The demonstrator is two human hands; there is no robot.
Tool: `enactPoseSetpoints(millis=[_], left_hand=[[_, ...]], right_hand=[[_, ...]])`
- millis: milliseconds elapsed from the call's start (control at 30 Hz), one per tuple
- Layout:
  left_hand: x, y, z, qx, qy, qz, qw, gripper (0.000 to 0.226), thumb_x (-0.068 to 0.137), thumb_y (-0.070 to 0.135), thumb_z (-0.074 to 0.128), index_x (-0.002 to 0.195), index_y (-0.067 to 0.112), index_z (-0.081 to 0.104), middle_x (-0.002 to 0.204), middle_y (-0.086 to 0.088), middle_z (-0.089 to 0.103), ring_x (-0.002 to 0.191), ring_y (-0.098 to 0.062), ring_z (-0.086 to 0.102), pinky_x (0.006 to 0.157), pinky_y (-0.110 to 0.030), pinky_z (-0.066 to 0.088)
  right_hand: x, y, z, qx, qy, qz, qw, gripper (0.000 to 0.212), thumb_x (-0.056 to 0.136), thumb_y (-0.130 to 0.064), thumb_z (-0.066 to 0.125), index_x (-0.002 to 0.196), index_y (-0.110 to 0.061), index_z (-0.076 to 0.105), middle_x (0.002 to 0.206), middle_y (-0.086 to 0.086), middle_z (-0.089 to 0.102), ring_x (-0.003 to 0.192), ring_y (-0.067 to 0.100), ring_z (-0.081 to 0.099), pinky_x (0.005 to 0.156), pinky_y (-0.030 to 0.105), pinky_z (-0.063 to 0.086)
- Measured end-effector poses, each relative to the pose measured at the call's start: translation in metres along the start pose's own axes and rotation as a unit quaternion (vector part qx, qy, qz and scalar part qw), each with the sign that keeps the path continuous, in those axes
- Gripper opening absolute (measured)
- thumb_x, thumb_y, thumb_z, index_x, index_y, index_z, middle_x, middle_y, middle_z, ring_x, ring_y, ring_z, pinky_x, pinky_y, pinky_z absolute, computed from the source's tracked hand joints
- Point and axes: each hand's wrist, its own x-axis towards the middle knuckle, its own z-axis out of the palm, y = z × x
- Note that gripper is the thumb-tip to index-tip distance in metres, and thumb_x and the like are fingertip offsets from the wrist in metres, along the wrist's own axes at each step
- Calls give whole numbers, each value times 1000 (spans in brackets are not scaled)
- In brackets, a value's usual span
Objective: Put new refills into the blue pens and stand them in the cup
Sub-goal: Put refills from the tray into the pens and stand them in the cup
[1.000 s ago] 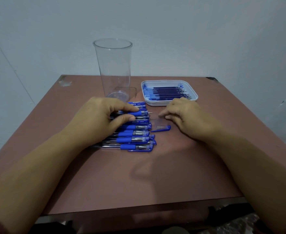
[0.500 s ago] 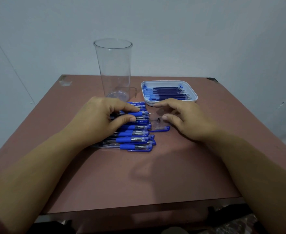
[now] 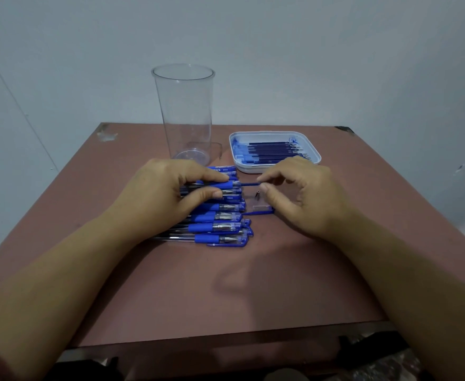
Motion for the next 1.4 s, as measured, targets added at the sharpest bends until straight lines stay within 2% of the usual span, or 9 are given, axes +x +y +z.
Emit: enactPoseSetpoints(millis=[167,333,433,567,700,933,1167,1233,1400], left_hand=[[0,1,1,8,-5,9,1000,27,83,45,65,107,35,73,81,30,59,74,9,58,70,-14,44],[0,0,0,0,2,11,1000,26,83,46,67,106,35,73,82,30,61,75,9,58,71,-14,45],[0,1,1,-2,4,13,1000,26,83,44,67,106,35,73,83,31,60,76,11,59,71,-10,43],[0,1,1,1,2,17,1000,25,84,43,68,106,32,73,84,33,60,76,13,57,72,-5,40],[1,-2,-1,4,6,3,1000,27,83,44,66,106,34,74,86,29,63,79,12,59,72,-10,44],[1,-8,-6,31,32,-16,999,23,83,36,70,105,29,75,82,41,52,75,24,51,70,0,35],[1,-8,-7,25,30,-20,999,24,82,34,70,105,28,75,84,42,51,75,25,51,70,1,34],[1,-7,-8,24,32,-24,999,23,82,33,71,105,28,75,84,41,52,76,24,52,69,1,34],[0,-7,-8,15,34,-37,999,22,82,30,73,104,28,75,82,40,53,73,23,52,68,1,34]], right_hand=[[2,-6,5,21,-6,-11,1000,23,87,-16,70,110,-14,71,94,-12,66,85,9,61,82,19,47],[-1,-3,1,27,6,12,1000,15,83,-10,70,97,-15,72,87,-15,64,82,6,59,75,21,48],[0,-4,1,44,-2,23,999,20,83,-17,73,103,-17,73,91,-20,63,86,3,59,80,14,45],[1,-2,2,77,-18,44,996,21,85,-18,73,106,-21,74,92,-22,65,89,4,62,82,15,46],[-3,12,-7,73,-6,68,995,17,87,-16,71,100,-26,72,91,-21,66,86,2,61,78,10,41],[-6,39,-17,15,17,153,988,24,90,-17,67,91,-40,60,89,-22,63,88,-2,57,79,10,39],[-7,45,-12,-56,-54,203,976,11,89,-13,67,95,-21,71,80,-26,53,79,-5,48,70,-2,30],[-6,45,-11,-56,-78,205,974,11,90,-15,66,97,-21,71,83,-22,57,83,1,49,72,2,32],[-6,47,-9,-66,-83,195,975,12,90,-16,66,99,-21,72,93,-9,66,93,10,51,85,26,43]])
